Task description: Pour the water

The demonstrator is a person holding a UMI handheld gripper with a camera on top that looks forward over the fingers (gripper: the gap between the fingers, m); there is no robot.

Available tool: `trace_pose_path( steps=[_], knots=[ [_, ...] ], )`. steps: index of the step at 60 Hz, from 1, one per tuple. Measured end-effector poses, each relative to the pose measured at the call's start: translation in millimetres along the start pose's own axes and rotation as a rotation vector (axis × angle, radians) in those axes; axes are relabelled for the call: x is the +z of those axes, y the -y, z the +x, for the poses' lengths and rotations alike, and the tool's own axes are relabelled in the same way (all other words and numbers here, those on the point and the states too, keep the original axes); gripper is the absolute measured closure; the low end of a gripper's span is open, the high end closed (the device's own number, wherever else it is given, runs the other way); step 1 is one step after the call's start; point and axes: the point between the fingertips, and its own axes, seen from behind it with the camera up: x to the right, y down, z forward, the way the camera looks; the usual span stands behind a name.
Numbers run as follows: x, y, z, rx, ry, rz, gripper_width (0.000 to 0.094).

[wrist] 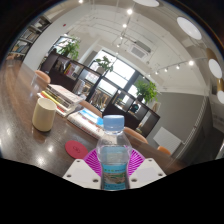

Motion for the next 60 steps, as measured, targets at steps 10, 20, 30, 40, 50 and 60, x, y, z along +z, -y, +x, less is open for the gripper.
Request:
trace_pose_path(
  steps=[10,20,30,40,50,60],
  knots=[
    [56,57,-33,-0.433,-0.032,0.037,0.066],
    [84,99,-67,-0.834,-0.067,0.107,0.0662],
    [95,129,-94,-1.138,-0.095,0.168,0.0661],
    [102,145,-117,-1.491,-0.133,0.239,0.0645],
    [101,152,-131,-1.65,-0.146,0.281,0.0646],
    [94,158,-126,-1.541,-0.153,0.281,0.0647]
  ],
)
